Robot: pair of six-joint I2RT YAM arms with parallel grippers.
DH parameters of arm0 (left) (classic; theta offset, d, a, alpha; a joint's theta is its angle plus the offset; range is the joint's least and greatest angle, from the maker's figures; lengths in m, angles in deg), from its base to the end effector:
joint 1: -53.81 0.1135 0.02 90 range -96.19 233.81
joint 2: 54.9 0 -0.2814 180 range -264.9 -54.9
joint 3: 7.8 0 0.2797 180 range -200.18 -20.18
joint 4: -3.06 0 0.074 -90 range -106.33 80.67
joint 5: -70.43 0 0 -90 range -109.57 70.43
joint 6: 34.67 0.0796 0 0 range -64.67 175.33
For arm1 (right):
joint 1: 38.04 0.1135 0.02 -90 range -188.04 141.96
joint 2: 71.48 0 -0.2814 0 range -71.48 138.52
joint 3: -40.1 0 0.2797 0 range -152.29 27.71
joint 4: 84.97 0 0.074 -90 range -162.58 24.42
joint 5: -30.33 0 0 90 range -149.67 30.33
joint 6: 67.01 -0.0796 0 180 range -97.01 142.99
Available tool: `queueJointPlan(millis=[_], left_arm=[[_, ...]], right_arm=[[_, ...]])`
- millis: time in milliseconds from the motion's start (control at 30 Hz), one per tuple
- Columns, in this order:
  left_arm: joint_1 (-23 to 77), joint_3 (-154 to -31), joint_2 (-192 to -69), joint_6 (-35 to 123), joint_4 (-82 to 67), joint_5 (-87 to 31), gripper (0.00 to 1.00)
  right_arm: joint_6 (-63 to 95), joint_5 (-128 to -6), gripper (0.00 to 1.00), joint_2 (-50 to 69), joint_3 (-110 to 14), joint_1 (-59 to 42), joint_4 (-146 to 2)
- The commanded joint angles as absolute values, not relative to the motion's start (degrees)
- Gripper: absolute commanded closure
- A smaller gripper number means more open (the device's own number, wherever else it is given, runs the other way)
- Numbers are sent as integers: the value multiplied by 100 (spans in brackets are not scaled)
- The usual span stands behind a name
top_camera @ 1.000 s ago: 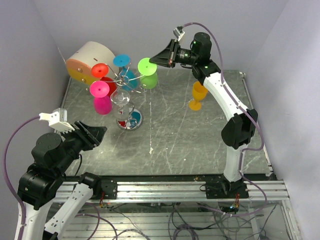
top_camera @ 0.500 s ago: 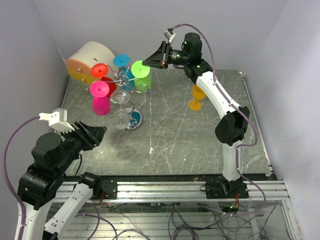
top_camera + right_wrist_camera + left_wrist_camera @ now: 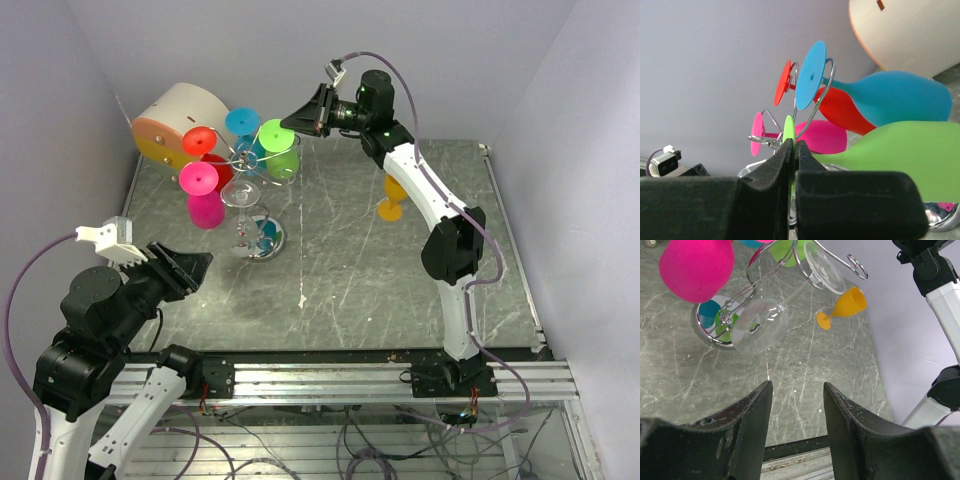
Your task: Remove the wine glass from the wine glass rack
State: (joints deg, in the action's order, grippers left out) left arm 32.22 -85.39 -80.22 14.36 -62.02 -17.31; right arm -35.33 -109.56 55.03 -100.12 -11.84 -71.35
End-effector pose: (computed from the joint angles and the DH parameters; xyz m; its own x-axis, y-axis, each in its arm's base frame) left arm 0.0816 -0.0289 0.4210 -0.3733 -0.5569 -0.7420 0.1154 0.7657 -0.6327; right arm 0.4975 0.3127 0.4062 -0.8253 0.2049 -0.5262 -0.5110 0.1257 0.8504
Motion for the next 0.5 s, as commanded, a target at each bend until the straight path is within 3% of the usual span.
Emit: queueJointPlan(millis=[0,267,467], left_arm=[[3201,-8729,-7963,1460,-6193,-1607,44],[3202,-8742,-8008,1430,-6120,-1610,44],[3202,-8887,-8319,1412,-5831,-1717,43]], right_arm=[[-3585,-10707,100,5523,-10073,-1321,-7626],[-3240,-10296,100,4738,-9328,-1727,-7986],[-1237,-8972,100,3283,-8672,-1730,-7285]])
